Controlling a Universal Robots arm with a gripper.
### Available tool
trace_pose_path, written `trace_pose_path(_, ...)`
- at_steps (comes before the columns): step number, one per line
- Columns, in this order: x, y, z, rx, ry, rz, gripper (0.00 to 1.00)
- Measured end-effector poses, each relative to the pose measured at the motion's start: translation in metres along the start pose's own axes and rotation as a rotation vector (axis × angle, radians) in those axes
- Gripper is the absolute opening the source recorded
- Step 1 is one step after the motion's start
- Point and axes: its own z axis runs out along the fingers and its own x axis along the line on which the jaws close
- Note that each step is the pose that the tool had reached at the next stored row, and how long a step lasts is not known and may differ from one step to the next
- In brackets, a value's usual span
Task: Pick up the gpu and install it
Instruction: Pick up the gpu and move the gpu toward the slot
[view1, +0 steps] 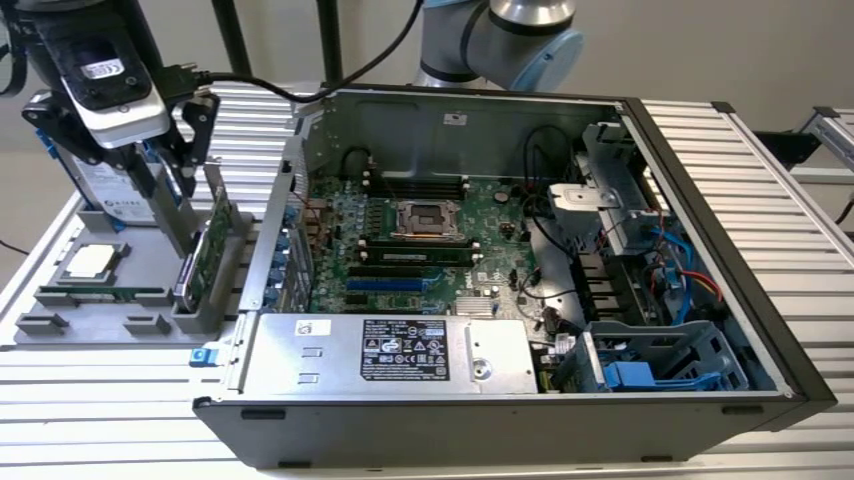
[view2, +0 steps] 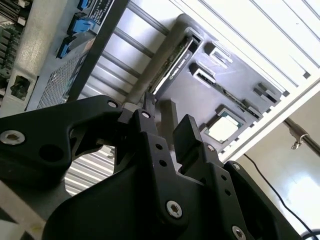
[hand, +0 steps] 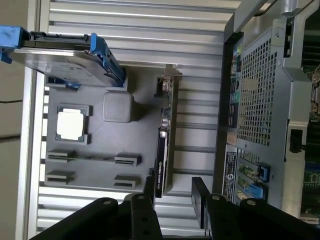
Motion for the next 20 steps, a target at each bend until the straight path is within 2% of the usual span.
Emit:
trace_pose_path(12,0.0013,-0.002,0.0153,-0.0001,0.0008,-0.002,1.0)
trace_pose_path(20,0.0017,-0.0036,0.0264,-0.0005,0.0092,-0.002,1.0)
